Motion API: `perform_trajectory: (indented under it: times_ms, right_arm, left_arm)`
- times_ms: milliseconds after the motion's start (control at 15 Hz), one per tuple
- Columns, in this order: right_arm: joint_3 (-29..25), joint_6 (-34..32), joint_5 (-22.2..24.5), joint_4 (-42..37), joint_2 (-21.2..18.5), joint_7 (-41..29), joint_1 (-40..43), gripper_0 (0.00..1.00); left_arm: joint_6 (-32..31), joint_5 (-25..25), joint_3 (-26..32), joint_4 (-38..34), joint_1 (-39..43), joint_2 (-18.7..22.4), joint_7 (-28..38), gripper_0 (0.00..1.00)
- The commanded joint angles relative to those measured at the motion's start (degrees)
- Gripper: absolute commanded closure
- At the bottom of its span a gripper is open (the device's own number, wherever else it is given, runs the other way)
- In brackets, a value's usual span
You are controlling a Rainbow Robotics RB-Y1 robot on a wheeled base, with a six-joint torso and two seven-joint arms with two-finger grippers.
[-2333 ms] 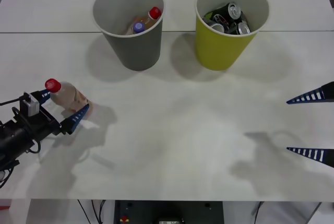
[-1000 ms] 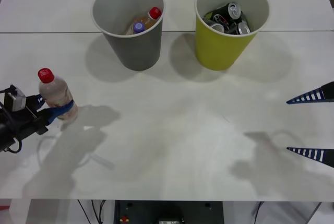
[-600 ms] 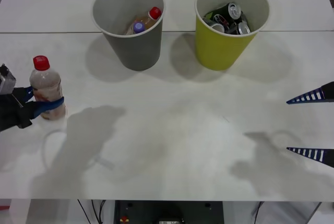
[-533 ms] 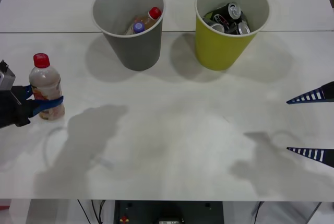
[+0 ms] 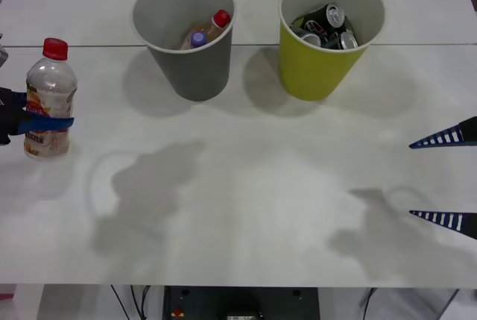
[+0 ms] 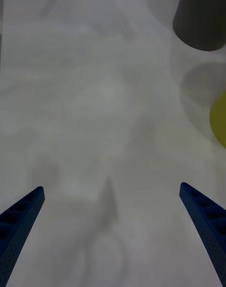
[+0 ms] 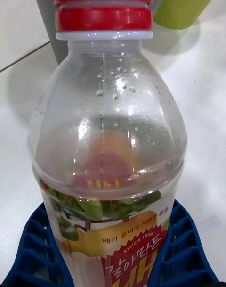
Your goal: Put the can into the green bin and the plastic bottle into the gray bin
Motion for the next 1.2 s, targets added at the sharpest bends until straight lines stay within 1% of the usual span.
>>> perform_trajectory:
  times_ms: [67,200,400,467,533,600,733,800,867,933,1000,1200]
  right_arm:
    - [0.0,0.0,0.0,0.0,0.0,0.0,0.0,0.0]
    - [0.0,0.0,0.0,0.0,0.0,0.0,0.0,0.0]
    - [0.0,0.0,0.0,0.0,0.0,0.0,0.0,0.0]
    - [0.0,0.0,0.0,0.0,0.0,0.0,0.0,0.0]
    - [0.0,0.0,0.0,0.0,0.0,0.0,0.0,0.0]
    - [0.0,0.0,0.0,0.0,0.0,0.0,0.0,0.0]
    - [0.0,0.0,0.0,0.0,0.0,0.0,0.0,0.0]
    - [0.0,0.0,0.0,0.0,0.0,0.0,0.0,0.0]
    - [0.0,0.0,0.0,0.0,0.0,0.0,0.0,0.0]
    - [0.0,0.0,0.0,0.0,0.0,0.0,0.0,0.0]
    - [0.0,0.0,0.0,0.0,0.0,0.0,0.0,0.0]
    - [0.0,0.0,0.0,0.0,0.0,0.0,0.0,0.0]
  left_arm:
    - [-5.9,-1.1,-3.3,0.1,-7.6,3.6,5.9,1.0]
    - [-9.8,-1.7,-4.9,0.1,-12.6,4.4,9.4,1.0]
    - [-9.8,-5.5,-9.8,0.2,-22.1,4.8,14.7,1.0]
    - [-9.8,-6.5,-12.7,1.2,-26.7,4.8,16.8,1.0]
    - [-9.8,-6.5,-15.0,3.4,-30.3,4.8,17.7,0.99]
    - [-9.8,-6.5,-18.0,6.2,-34.3,4.8,17.2,1.0]
    - [-9.8,-6.7,-26.5,15.1,-44.6,4.5,16.1,1.0]
    - [-9.8,-6.8,-29.9,18.4,-48.8,4.1,16.1,1.0]
    - [-9.8,-7.0,-32.3,21.5,-52.4,3.4,16.1,0.99]
    - [-9.8,-7.7,-34.1,25.6,-56.2,1.7,16.1,1.0]
    - [-9.8,-8.6,-34.5,27.9,-58.2,0.4,16.2,0.99]
    - [-9.8,-13.8,-34.5,30.9,-62.0,-4.8,16.4,0.99]
